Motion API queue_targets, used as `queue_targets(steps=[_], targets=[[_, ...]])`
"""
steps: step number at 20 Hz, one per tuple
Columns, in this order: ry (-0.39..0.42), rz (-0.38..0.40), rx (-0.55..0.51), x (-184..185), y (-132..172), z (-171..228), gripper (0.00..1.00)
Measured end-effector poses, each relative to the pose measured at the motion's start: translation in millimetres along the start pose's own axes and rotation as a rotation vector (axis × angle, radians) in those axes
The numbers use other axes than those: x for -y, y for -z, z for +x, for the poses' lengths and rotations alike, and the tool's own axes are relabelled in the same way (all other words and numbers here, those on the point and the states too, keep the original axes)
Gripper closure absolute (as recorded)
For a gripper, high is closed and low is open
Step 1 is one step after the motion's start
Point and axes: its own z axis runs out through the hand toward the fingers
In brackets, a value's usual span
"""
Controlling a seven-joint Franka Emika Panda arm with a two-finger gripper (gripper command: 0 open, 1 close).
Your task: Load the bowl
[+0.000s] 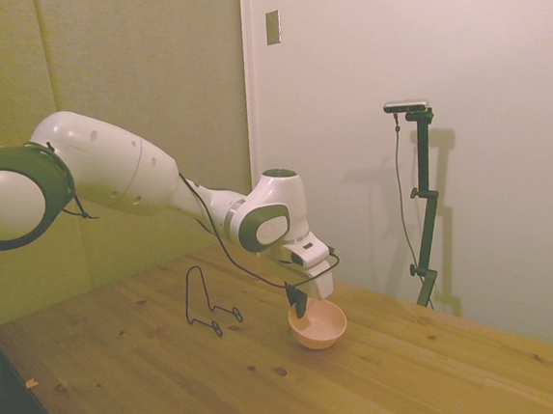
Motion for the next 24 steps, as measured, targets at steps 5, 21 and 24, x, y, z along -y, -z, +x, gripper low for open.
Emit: queue_targets(steps=[5, 21, 24], targets=[[0.062, 0.079, 0.089, 5.0, 44.9, -34.7, 1.00], [0.185, 0.441, 0.459, -17.1, 92.7, -111.4, 1.00], [0.198, 0.456, 0.495, -20.1, 89.2, -112.3, 1.00]])
